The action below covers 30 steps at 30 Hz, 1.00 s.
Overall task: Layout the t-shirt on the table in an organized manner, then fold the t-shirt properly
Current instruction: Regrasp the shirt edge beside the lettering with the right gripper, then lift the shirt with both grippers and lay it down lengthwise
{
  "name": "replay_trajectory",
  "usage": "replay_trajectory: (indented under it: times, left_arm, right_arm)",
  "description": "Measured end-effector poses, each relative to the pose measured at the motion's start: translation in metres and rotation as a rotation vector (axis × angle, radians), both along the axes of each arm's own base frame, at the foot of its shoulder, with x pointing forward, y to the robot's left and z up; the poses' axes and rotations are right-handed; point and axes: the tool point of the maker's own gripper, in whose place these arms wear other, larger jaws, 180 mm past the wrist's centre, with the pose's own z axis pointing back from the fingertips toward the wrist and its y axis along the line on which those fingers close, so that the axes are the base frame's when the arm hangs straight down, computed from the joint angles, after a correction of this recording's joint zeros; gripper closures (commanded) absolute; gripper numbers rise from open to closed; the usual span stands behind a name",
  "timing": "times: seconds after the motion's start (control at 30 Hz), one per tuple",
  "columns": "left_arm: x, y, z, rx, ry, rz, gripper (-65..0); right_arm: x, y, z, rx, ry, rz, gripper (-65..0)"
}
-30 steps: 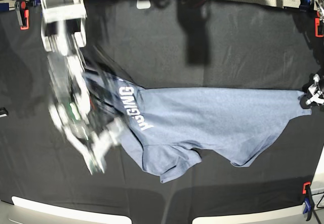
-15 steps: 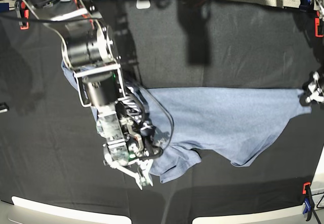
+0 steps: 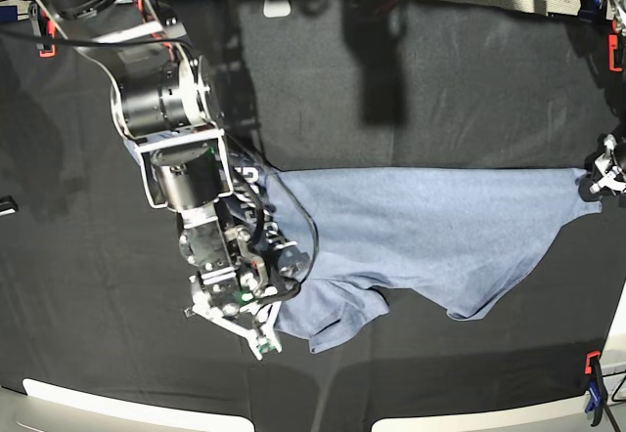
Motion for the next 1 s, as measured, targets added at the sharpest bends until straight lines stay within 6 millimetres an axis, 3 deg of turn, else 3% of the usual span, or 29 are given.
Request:
replay_trajectory:
  times: [0.1, 0.2, 0.3, 0.4, 0.57, 0.7, 0.87, 0.93, 1.0]
  left_arm:
    - [0.000, 0.000, 0.000, 0.000, 0.000, 0.000, 0.0]
    - [0.000, 0.001, 0.000, 0.001, -0.004, 0.003, 0.0]
    - [0.005, 0.003, 0.005, 0.011, -0.032, 0.013, 0.0]
    - [0.020, 0.001, 0.023, 0.041, -0.076, -0.016, 0.0]
    - [0.075, -0.002, 0.096, 0.088, -0.276, -0.043, 0.0]
    - [0.120, 0.001, 0.167, 0.148, -0.435, -0.041, 0.0]
    - [0.157, 0.015, 0.270, 0.219, -0.601, -0.034, 0.0]
    - [0.158, 0.027, 0.302, 0.248, -0.635, -0.027, 0.0]
    - [0.153, 0.043, 0.320, 0.279, -0.648, -0.011, 0.0]
  right_arm:
    - [-0.008, -0.002, -0.012, -0.017, 0.033, 0.006, -0.1]
    - [0.001, -0.012, -0.003, -0.090, -0.026, 0.022, 0.0]
    - [0.022, -0.013, 0.031, -0.122, -0.136, 0.043, 0.0]
    - [0.048, -0.015, 0.083, -0.114, -0.249, 0.040, 0.0]
    - [0.093, -0.033, 0.178, -0.088, -0.419, 0.002, 0.0]
    - [0.120, -0.034, 0.274, -0.073, -0.560, -0.017, 0.0]
    - [0.115, -0.016, 0.387, -0.062, -0.730, 0.026, 0.0]
    - [0.106, -0.011, 0.408, -0.029, -0.763, 0.028, 0.0]
    - [0.100, -0.011, 0.410, -0.032, -0.770, 0.026, 0.0]
